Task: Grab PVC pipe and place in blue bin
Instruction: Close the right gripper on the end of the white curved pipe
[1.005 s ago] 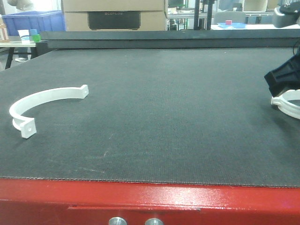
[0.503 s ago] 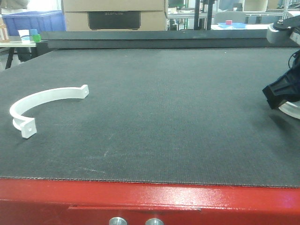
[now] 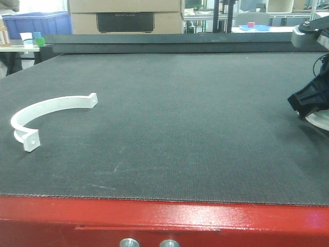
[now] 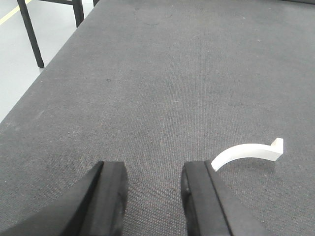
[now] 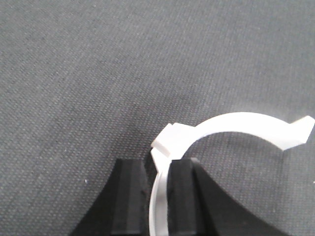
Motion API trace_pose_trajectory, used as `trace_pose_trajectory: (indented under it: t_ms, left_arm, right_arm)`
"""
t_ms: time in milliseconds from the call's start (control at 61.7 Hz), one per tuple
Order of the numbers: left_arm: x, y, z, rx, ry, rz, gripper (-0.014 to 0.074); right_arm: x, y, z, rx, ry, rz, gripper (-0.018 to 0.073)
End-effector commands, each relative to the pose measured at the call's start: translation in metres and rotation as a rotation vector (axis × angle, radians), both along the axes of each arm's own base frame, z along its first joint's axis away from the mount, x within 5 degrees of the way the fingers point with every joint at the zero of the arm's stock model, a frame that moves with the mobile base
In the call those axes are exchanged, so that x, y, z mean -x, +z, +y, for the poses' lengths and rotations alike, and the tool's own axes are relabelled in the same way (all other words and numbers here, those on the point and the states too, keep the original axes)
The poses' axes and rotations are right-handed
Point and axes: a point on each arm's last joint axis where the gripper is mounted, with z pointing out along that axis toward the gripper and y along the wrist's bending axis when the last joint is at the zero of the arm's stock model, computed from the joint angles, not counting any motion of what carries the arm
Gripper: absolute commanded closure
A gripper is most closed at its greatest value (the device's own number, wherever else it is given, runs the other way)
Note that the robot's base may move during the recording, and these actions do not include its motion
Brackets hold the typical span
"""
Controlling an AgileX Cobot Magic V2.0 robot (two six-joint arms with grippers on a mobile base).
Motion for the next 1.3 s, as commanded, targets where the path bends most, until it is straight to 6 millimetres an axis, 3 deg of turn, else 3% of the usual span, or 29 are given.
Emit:
trace_pose_trajectory:
  t_ms: [0, 827, 1054, 1281]
  left_arm:
    - [-0.0013, 0.0042, -0.0007, 0.005, -0.001, -0.026, 0.0385]
    - [-0.0016, 0.0050, -0.0007, 0.005, -0.001, -0.036, 0.0385]
    - [-0.0016, 0.0050, -0.0007, 0.005, -0.001, -0.036, 0.0385]
    - [-0.0016, 0.0050, -0.0007, 0.005, -0.001, -0.036, 0.0385]
  right_arm:
    - [-0.0027, 0.0029, -0.0015, 0.008, 0.008, -0.027, 0.0515]
    - [-0.0057, -0.0053, -0.0039, 0.005, 0.003, -0.019, 0.0517]
    - [-0.0057, -0.0053, -0.0039, 0.005, 0.003, -0.019, 0.0729]
    - [-0.0060, -0.0049, -0.0037, 0.004, 0.004, -0.025, 0.0728]
